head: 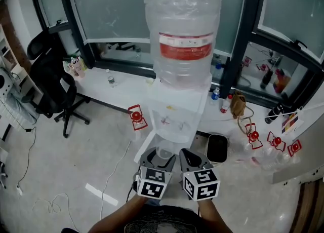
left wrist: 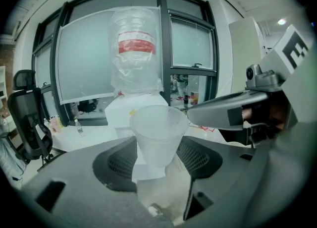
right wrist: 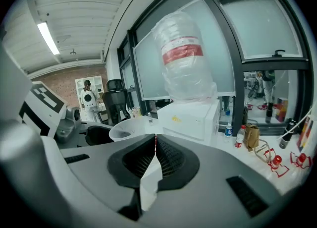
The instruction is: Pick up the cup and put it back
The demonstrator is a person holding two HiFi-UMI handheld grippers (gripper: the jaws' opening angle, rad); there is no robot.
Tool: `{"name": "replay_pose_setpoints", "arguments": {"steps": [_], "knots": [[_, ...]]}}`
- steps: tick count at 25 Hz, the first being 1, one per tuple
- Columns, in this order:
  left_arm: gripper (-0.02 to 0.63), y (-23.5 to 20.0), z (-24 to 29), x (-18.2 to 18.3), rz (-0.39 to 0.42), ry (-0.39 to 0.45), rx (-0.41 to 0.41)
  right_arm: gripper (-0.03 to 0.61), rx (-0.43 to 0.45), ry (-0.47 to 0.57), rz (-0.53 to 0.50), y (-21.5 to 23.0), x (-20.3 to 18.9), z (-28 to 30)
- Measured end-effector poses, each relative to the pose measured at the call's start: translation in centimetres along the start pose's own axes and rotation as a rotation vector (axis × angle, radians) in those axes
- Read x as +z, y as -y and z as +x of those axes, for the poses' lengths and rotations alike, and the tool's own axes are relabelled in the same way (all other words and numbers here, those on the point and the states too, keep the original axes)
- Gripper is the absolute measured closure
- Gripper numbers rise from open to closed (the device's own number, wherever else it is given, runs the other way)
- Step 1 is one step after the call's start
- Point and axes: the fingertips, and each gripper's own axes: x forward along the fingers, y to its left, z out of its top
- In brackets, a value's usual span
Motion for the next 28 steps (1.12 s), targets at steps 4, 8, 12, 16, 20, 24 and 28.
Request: {"name": "replay_pose_setpoints", "arguments": {"steps": [4, 8, 12, 16, 20, 24, 28], "knots": [[0.342, -1.4, 2.0, -1.3, -0.006, -0.004, 0.001, 0.557, -0.001, 0.001, -0.002, 0.7, -0.6, 2.5], [0.342, -2.5, 4.2, -2.9, -0.023, -0.013, 0.003, 0.557, 0.000, -0.003, -0.011, 1.5, -1.8, 4.6], [0.343, -3.2, 6.5, -4.9, -0.027, -0.021, 0.002, 0.557, 0.001, -0.017, -0.012, 2.2, -3.7, 6.6], [0.342, -4.1, 8.6, -7.0, -0.040, -0.033, 0.010, 0.557, 0.016, -0.039, -0.022, 2.6, -5.9, 8.9], [0.342, -5.2, 11.3, -9.1, -0.054, -0.026, 0.016, 0.557, 0.026, -0.062, -0.036, 3.4, -8.3, 11.4], [0.343, -5.8, 14.2, -12.0, -0.072, -0.035, 0.015, 0.557, 0.039, -0.082, -0.041, 4.3, -11.2, 14.3], [0.342, -6.6, 18.2, -15.2, -0.074, -0.029, 0.010, 0.557, 0.051, -0.085, -0.047, 5.4, -14.3, 17.7]]}}
